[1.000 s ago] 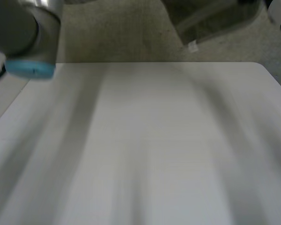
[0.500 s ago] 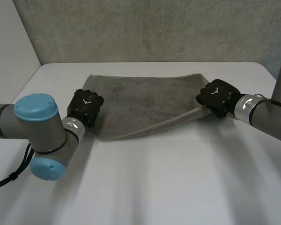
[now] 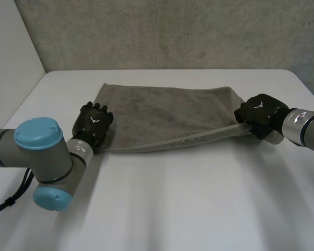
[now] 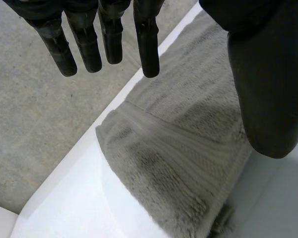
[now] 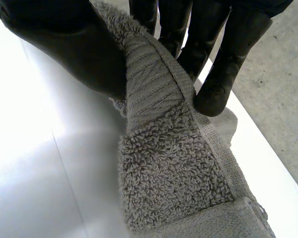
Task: Fold the towel.
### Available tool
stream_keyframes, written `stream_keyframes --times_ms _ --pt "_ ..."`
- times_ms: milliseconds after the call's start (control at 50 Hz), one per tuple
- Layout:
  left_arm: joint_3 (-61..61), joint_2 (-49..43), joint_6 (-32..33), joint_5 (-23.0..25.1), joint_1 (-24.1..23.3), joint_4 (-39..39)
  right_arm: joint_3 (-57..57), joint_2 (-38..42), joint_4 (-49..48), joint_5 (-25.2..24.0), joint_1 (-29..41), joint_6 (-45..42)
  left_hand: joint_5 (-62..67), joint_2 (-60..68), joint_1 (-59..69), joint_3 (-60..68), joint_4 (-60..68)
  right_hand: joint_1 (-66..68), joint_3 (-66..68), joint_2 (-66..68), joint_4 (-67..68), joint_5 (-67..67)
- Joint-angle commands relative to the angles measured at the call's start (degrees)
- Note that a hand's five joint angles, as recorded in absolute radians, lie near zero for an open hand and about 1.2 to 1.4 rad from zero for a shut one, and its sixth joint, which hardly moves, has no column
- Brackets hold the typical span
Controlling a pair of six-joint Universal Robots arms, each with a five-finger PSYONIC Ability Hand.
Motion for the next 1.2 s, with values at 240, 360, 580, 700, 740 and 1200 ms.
stream_keyframes --times_ms 240,360,580,700,740,1200 --pt "-0.8 -0.3 1.8 2.9 0.9 -0.3 -1.3 2.1 -1.8 1.0 0.0 4.2 7.1 4.8 4.7 4.9 4.8 3.7 3.5 4.4 3.1 2.9" --pt "1.5 -1.5 1.9 2.8 1.2 -0.3 -0.9 2.7 -1.8 1.2 -0.1 4.4 42.1 39.8 39.7 39.9 39.8 3.7 3.5 4.4 3.1 2.9" --pt "4.5 -3.5 4.3 1.9 3.8 -2.7 0.9 3.3 -0.6 0.8 -1.2 6.3 65.5 63.2 63.0 63.2 63.1 -46.8 -47.0 -46.2 -47.5 -47.6" --pt "3.7 -0.1 3.6 2.0 5.2 -4.0 1.6 3.2 0.3 0.9 -2.2 6.4 65.5 63.2 63.0 63.2 63.1 -46.5 -46.7 -45.8 -47.1 -47.3" --pt "3.4 0.5 3.7 1.9 5.3 -4.1 2.0 3.1 0.6 0.9 -3.2 6.4 65.5 63.2 63.0 63.2 63.1 -46.5 -46.7 -45.8 -47.1 -47.3" --pt "-0.1 3.5 1.5 2.2 5.3 -4.2 8.9 2.8 1.8 0.1 -5.5 8.9 65.5 63.2 63.0 63.2 63.1 -30.7 -30.9 -30.0 -31.3 -31.5"
